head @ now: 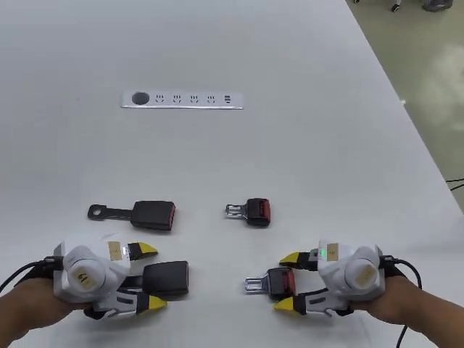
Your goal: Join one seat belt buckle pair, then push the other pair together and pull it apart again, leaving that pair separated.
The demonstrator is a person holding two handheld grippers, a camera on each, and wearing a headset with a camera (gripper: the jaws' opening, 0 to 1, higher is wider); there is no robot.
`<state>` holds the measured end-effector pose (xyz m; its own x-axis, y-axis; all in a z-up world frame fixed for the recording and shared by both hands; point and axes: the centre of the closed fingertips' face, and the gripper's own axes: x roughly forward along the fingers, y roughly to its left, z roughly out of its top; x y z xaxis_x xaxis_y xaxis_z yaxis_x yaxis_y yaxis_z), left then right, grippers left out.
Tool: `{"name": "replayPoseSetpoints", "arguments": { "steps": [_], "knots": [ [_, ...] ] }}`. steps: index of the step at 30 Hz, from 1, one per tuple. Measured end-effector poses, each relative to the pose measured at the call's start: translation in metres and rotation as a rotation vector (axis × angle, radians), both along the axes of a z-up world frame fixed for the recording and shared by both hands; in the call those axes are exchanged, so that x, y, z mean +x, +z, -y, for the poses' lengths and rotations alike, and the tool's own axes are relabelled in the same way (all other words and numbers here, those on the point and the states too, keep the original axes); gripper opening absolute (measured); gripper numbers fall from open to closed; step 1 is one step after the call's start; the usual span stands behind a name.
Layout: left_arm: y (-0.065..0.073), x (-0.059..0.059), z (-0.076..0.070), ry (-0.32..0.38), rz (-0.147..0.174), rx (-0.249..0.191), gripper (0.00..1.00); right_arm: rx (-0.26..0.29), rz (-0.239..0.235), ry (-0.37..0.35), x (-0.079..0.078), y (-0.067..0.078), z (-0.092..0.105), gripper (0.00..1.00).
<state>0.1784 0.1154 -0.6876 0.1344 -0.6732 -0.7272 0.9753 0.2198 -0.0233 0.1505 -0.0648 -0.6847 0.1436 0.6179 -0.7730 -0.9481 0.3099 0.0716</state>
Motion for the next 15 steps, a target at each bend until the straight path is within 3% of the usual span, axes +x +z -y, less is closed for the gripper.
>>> {"name": "replayPoseSetpoints", "arguments": {
  "steps": [6,9,10,15],
  "knots": [
    [0.0,-0.001,-0.006,-0.05,0.0,0.021,0.44,-0.021,0.012,0.028,0.003,-0.002,0.002,0.37],
    [-0.001,-0.011,-0.006,-0.108,-0.008,0.037,0.34,-0.024,0.009,0.026,0.004,-0.004,0.004,0.36],
    [-0.001,-0.008,-0.005,-0.106,0.009,0.037,0.34,-0.026,0.009,0.024,0.004,-0.004,0.004,0.36],
    [-0.005,-0.008,-0.003,-0.118,-0.002,0.039,0.34,-0.03,0.005,0.019,0.004,-0.004,0.004,0.36]
  ]
}}
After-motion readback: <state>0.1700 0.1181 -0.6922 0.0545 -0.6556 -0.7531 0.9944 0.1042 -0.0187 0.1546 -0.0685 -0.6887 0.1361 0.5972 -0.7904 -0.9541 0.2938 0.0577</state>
